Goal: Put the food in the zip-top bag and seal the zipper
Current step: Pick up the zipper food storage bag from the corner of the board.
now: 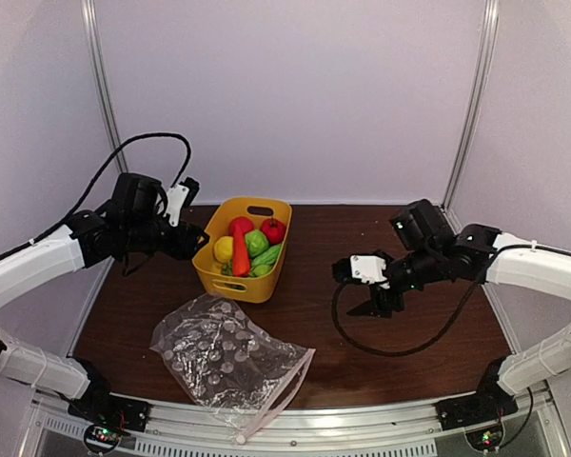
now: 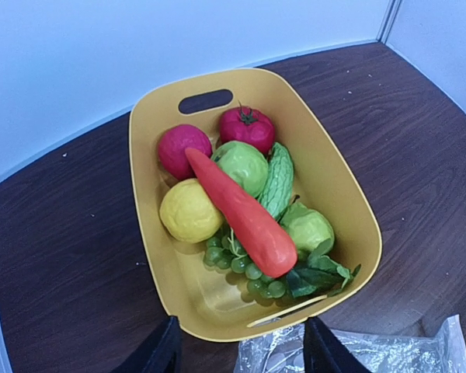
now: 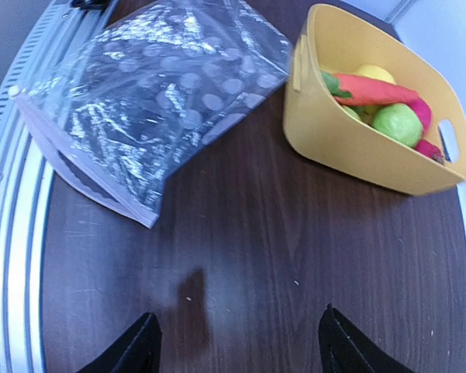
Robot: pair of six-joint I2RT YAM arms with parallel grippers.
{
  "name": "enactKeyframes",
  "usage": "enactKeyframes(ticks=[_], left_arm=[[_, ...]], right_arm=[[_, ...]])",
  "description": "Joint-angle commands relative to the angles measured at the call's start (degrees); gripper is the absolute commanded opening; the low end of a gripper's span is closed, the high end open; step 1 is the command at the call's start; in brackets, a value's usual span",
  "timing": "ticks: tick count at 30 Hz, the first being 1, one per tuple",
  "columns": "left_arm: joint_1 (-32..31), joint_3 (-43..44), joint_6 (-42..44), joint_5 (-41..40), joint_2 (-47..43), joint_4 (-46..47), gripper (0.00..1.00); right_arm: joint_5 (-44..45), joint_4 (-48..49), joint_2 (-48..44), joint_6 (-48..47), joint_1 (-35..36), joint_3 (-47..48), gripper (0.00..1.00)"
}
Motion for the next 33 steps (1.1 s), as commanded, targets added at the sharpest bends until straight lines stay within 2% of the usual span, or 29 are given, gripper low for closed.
enactKeyframes(ticks=[1, 5, 15, 25, 30, 33], left_arm=[[0.18, -0.81, -0.51, 0.52, -2.45, 2.3, 0.54], [0.18, 0.94, -0.88, -0.67, -1.46, 1.35, 0.54], [0.18, 2.16, -1.72, -0.33, 1.0, 1.99, 0.55], [0.18, 2.55, -0.83, -1.69, 0.42, 2.53, 0.55], [0.18, 1.47, -0.93, -1.62, -0.01, 3.48, 0.55], [0.18, 0.75, -1.1, -1.64, -0.19, 3.97, 0.55]], right_arm=[[7.66, -5.46, 6.17, -7.28, 11.89, 6.09, 0.66], [12.13, -3.48, 11.69, -8.24, 19.78, 6.66, 0.56], [20.2, 5.72, 19.15, -7.4, 32.34, 5.88, 0.58], [26.36, 12.23, 26.62, -7.44, 37.93, 6.48, 0.55], [31.65, 17.87, 28.77, -4.85, 39.1, 7.63, 0.42], [32.85, 18.64, 29.95, -4.94, 39.59, 8.43, 0.39]])
